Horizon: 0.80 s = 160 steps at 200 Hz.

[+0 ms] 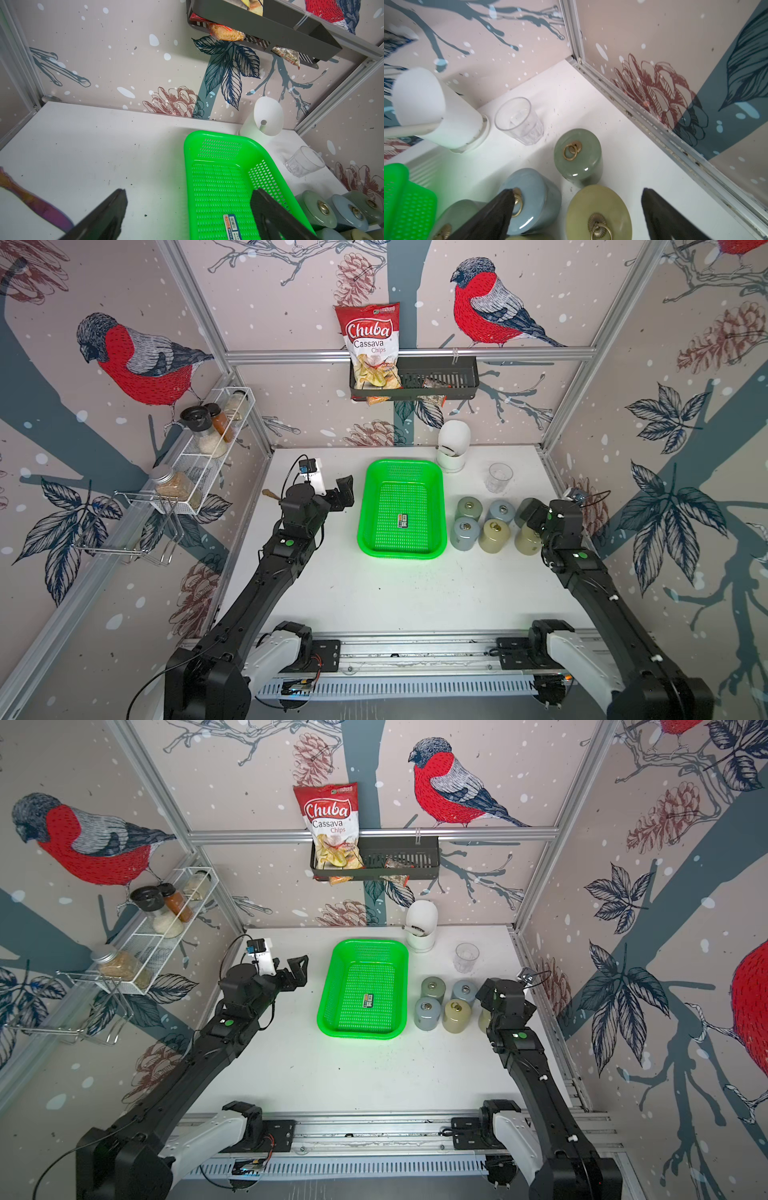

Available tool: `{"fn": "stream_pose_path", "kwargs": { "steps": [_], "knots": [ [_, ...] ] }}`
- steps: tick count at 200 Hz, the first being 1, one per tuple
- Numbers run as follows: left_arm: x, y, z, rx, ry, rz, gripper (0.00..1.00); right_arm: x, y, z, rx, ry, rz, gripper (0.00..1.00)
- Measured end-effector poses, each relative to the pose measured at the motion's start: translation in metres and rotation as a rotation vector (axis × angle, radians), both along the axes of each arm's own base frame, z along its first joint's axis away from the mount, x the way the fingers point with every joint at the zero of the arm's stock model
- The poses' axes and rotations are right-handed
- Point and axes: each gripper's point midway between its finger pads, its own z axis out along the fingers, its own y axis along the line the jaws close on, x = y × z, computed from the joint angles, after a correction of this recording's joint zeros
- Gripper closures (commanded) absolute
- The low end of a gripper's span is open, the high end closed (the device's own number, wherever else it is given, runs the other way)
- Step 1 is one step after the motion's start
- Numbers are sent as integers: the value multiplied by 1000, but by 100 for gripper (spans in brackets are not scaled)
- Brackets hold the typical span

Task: Take the tea canister out of the basket
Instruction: Place the tea canister at the center of the board, then reset both arms

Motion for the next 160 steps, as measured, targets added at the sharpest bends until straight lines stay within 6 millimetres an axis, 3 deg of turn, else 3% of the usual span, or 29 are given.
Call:
{"fn": "stream_pose_path", "kwargs": {
  "steps": [40,68,89,104,133,160],
  "knots": [
    [-9,21,-22,63,0,97,4,1,16,53,-34,-137,73,0],
    [-14,36,-45,102,14,169,4,11,58,66,-66,-184,231,0],
    [-14,46,-58,134,23,211,4,22,99,61,-106,-183,360,0],
    [-14,55,-64,146,18,240,4,29,114,55,-128,-174,401,0],
    [-14,80,-78,165,11,305,4,40,117,35,-164,-165,410,0],
    [-14,89,-93,200,4,321,4,41,95,11,-174,-168,354,0]
  ]
}}
